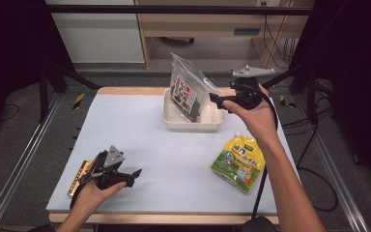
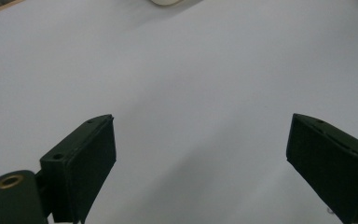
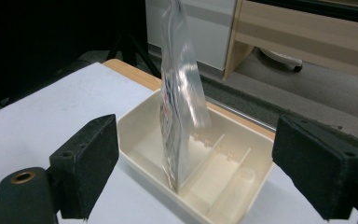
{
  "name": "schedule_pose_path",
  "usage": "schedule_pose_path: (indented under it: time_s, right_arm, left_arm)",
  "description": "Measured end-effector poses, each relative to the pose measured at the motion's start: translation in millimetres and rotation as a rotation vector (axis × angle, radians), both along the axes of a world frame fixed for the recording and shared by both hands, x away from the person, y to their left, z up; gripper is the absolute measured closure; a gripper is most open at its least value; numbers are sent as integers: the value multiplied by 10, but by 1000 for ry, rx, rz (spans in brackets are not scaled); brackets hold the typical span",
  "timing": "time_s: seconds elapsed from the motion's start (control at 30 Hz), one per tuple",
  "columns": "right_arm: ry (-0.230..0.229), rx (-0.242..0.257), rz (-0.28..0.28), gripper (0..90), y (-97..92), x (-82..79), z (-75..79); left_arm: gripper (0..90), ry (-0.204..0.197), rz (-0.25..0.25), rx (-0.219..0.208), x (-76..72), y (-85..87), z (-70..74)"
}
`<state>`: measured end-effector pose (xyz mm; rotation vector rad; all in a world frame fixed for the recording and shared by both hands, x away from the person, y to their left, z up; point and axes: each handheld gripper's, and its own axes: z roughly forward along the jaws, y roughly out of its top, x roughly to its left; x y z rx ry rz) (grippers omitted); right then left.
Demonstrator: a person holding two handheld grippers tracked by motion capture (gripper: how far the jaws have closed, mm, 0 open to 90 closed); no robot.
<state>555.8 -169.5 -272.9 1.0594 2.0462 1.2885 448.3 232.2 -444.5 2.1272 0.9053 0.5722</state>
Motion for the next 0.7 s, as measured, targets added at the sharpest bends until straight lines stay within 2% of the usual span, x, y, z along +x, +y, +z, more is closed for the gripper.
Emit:
schedule_pose_path:
  time_s: [0.17,0.37,0.5,0.7]
  right_arm:
    - [2,12,-24,147,-152,-197,-138]
    - [5,5,-56,165,-266,-380,-316]
    - [-9,33,-67,184,-304,-457,-388]
    - [-32,34,-77,249,-319,-541,-472]
  left_arm:
    - [67,-2,-6,8,-2,2,1]
    - [60,0,1,-2,5,16,-8]
    - [60,9,-2,3,9,20,-24]
    - [57,16,-1,5,12,9,-49]
